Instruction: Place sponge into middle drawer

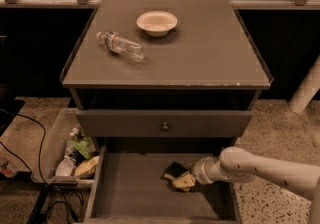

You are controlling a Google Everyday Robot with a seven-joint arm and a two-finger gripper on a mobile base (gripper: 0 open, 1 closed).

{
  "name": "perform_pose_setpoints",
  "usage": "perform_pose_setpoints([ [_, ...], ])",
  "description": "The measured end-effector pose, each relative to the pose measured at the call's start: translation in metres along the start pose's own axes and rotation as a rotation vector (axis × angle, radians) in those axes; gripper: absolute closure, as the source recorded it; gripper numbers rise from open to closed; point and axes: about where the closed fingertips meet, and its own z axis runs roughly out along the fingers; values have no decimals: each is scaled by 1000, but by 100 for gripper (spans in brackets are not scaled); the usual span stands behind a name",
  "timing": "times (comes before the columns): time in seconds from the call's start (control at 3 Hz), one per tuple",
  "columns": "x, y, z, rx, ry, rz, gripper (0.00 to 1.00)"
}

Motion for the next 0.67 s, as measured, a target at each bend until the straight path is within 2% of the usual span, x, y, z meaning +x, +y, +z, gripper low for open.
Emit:
perform_pose_setpoints([
  [0.33, 0, 0, 0, 0, 0, 0, 0],
  [0.67, 0, 0, 0, 0, 0, 0, 0],
])
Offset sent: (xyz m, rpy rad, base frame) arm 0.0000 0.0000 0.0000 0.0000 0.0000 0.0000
